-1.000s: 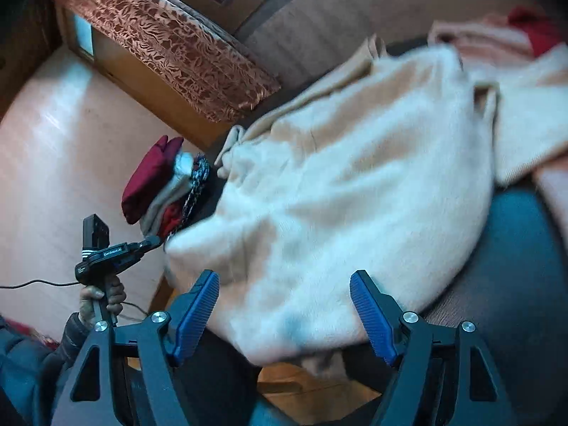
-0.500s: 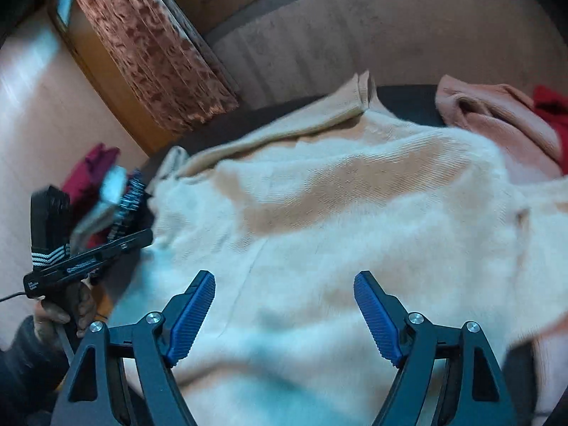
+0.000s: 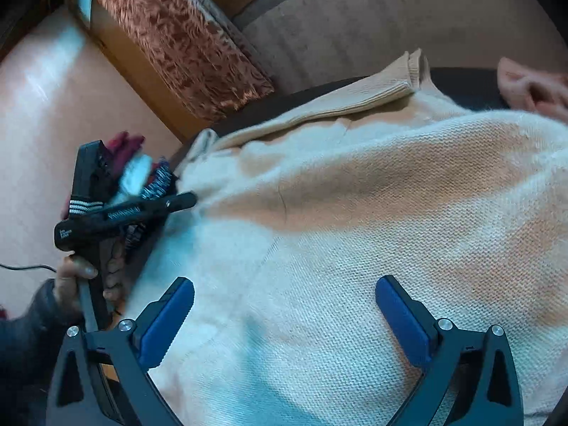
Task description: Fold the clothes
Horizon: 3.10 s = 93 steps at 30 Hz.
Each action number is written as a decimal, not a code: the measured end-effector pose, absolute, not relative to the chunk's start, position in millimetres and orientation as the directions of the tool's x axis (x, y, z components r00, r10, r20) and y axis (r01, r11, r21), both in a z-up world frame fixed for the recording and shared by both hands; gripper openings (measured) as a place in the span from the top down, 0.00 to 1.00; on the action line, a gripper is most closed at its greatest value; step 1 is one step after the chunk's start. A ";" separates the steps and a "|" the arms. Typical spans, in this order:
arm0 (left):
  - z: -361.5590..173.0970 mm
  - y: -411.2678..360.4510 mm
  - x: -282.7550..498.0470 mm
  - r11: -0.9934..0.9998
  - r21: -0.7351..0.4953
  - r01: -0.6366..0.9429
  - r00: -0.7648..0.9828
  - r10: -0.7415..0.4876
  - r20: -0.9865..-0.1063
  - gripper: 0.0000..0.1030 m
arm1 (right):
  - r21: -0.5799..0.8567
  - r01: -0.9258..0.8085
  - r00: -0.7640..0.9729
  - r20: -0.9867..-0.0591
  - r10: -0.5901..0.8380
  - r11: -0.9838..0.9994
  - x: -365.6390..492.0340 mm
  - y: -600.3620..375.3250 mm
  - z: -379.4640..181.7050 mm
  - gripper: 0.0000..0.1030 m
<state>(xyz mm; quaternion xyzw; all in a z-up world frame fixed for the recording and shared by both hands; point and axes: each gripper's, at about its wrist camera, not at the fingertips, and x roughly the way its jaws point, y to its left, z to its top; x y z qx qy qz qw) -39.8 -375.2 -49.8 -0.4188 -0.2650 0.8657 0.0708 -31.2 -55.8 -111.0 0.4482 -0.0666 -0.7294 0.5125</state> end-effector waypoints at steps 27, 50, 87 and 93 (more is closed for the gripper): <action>-56.4 -432.2 -195.9 -0.594 -0.746 0.301 -0.831 0.221 -0.511 0.73 | 0.671 0.638 -0.047 -0.455 -0.889 -0.378 -26.8 -37.3 -116.2 0.00; -106.8 -377.9 -251.0 -0.545 -0.817 0.188 -0.580 0.610 -0.540 0.61 | 0.185 0.688 -0.343 -0.769 -0.539 -0.702 -216.8 -137.1 -85.5 0.52; -68.9 -452.9 -180.2 -0.751 -0.600 0.275 -0.734 0.240 -0.636 0.76 | 0.037 0.664 -0.541 -0.666 -0.514 -0.746 -181.3 -135.3 -51.3 0.18; -71.9 -419.6 -108.1 -0.822 -0.518 0.236 -0.712 0.217 -0.668 0.76 | 0.165 0.651 -0.484 -0.661 -0.573 -0.741 -118.3 -51.4 -35.7 0.16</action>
